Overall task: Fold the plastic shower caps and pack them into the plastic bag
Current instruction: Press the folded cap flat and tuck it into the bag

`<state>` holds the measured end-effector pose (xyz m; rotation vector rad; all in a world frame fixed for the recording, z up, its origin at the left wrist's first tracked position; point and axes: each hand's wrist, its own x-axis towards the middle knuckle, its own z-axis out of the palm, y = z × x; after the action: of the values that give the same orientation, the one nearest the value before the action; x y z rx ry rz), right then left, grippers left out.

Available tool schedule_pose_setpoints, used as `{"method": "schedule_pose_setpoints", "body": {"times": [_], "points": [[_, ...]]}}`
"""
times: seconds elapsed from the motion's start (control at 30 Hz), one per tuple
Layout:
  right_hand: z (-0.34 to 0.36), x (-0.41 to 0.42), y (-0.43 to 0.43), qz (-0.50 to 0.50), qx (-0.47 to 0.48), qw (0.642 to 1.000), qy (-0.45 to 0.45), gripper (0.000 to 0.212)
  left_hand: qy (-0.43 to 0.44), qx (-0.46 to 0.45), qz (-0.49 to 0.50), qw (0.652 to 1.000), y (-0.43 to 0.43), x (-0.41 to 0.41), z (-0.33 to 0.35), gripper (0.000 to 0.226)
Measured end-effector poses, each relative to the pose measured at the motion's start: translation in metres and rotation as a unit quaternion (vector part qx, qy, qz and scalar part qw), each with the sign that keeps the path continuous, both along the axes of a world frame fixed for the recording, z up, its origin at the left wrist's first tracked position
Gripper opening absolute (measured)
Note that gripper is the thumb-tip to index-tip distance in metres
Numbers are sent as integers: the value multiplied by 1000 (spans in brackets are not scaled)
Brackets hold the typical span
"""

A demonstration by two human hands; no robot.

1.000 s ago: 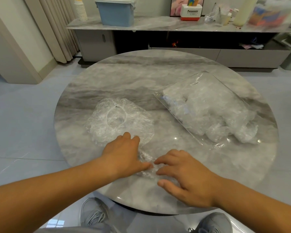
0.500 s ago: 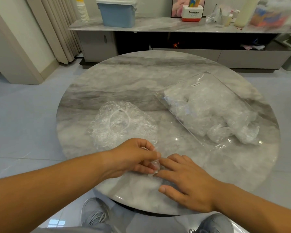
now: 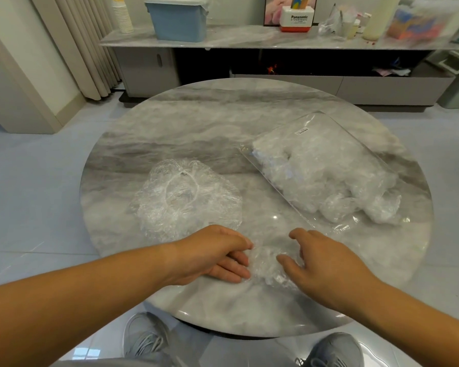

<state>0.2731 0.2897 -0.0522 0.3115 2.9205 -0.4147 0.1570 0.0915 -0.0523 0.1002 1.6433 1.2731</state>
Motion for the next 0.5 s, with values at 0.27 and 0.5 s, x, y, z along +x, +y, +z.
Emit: {"method": "schedule_pose_setpoints", "body": {"times": [0.27, 0.5], "points": [[-6, -11, -14, -81, -119, 989, -25, 30, 52, -1, -20, 998, -1, 5, -1, 28], [-1, -9, -7, -113, -261, 958, 27, 21, 68, 0, -37, 997, -2, 5, -1, 31]]}}
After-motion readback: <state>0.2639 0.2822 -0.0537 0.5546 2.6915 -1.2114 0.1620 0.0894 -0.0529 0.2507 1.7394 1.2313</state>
